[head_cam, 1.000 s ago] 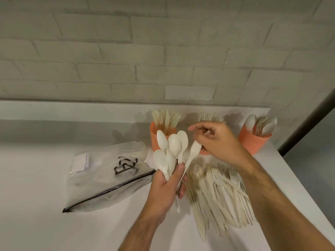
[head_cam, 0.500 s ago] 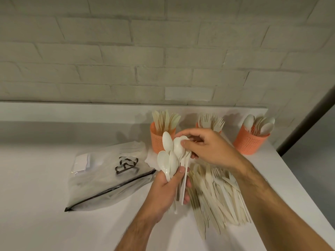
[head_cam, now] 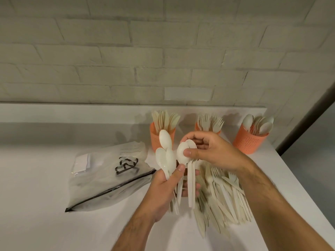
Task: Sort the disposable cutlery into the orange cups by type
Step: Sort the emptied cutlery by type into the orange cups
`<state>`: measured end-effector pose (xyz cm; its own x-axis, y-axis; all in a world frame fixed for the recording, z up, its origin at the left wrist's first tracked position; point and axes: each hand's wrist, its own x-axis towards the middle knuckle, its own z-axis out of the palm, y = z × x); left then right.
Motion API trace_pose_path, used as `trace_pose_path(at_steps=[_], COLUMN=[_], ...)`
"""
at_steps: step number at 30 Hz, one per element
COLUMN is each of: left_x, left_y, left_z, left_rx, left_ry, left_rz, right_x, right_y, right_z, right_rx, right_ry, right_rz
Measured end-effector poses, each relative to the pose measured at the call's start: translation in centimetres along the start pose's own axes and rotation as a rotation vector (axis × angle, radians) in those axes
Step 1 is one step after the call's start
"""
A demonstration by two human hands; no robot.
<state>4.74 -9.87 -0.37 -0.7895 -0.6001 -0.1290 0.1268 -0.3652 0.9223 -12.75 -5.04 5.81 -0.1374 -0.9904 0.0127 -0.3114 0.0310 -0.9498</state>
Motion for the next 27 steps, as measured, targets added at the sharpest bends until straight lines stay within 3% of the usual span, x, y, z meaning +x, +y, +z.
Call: trace_pose_path(at_steps=[4,8,11,15,21,27], left_x=[0.0,0.7,0.9,0.9,0.8,0.7], left_y=[0.1,-0.4,-0.8,-0.8,-0.6,-0.4], left_z=[0.2,0.7,1.0,1.1,0.9,1.0], left_rx=[0.027,0.069,0.097,0.108,0.22,0.292], left_ry=[-0.087,0.06,0.13,0.198,0.192,0.168], left_rz=[-0.04,-0.036,-0.008,0.047,0.076,0.076], right_x=[-0.1,-0.3,-0.4,-0.3,-0.5,-0.2], right_y=[-0.4,-1.0,-1.0,-0.4,-0.8,-1.7], right_z=[0.0,0.5,0.6,0.5,0.9,1.0], right_rx=[-0.017,-0.29,-0.358,-0.297,-0.154,-0.208], right_ry=[-0.003,0.13,0.196,0.268,0.203,0.169], right_rz=[-0.002,0.009,0.021,0.082,0.115,0.159])
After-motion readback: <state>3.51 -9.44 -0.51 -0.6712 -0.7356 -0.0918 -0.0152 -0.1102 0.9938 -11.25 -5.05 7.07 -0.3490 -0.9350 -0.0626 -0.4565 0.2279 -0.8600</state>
